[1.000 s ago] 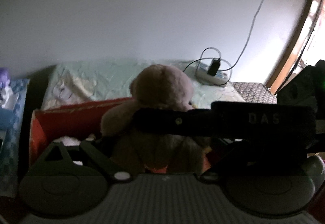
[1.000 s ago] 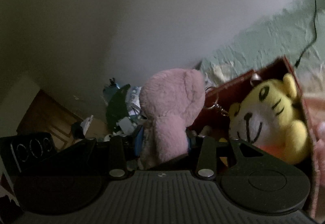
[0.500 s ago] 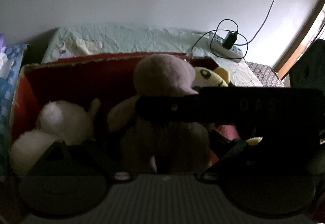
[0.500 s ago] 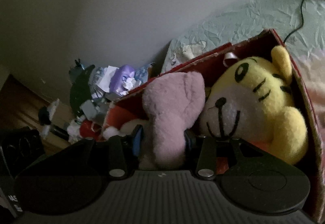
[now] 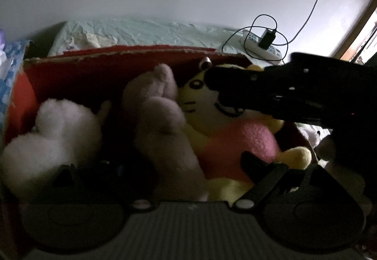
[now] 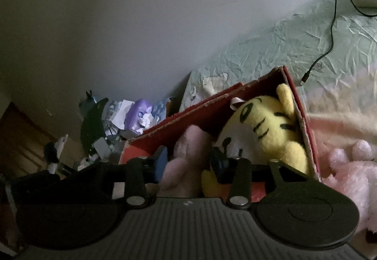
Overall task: Organize objects
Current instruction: 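Lower the teddy bear into the red box and open the right gripper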
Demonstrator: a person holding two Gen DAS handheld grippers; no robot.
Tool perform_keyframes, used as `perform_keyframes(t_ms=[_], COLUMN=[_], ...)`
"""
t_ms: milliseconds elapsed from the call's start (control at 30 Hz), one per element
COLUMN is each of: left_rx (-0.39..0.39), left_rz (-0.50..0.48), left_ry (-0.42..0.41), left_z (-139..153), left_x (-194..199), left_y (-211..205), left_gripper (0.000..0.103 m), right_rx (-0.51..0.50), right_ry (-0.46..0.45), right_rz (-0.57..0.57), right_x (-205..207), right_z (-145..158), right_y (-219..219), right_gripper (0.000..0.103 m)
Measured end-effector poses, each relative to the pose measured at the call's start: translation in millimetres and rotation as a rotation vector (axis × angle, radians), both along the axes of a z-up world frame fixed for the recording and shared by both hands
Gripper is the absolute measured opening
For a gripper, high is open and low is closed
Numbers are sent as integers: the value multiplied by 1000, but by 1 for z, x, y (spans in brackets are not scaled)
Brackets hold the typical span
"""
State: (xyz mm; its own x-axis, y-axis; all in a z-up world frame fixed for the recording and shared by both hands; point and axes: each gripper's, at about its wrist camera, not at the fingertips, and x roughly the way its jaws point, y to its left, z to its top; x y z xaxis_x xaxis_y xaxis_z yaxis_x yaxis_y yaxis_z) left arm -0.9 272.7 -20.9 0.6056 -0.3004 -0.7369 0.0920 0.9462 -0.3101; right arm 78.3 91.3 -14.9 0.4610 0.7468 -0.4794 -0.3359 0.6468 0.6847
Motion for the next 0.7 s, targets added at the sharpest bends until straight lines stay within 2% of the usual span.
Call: perform_keyframes(t_ms=[100,167,300,433,700], left_rx=[44,48,44,55,101], left_rz=[-11,-13,-14,-21,-27], left_ry=[-9,-4,-6,-6,13], left_z=[0,0,-1,-1,0], left_x=[-2,-1,-2,-1,7], left_y=[-8,-10,-10,-16,-30], left_gripper=[91,91,92,95,96], right_rx=[9,-29,-43,-95,-125], right_ry=[9,-13,33,12,-3], right_rz=[39,42,32,30,15], right_x=[-3,-3,1,0,-1], right_z=[-3,-2,-11,-14,-17], right_y=[9,12,10,11,6], right_gripper=[38,31,31,20,17])
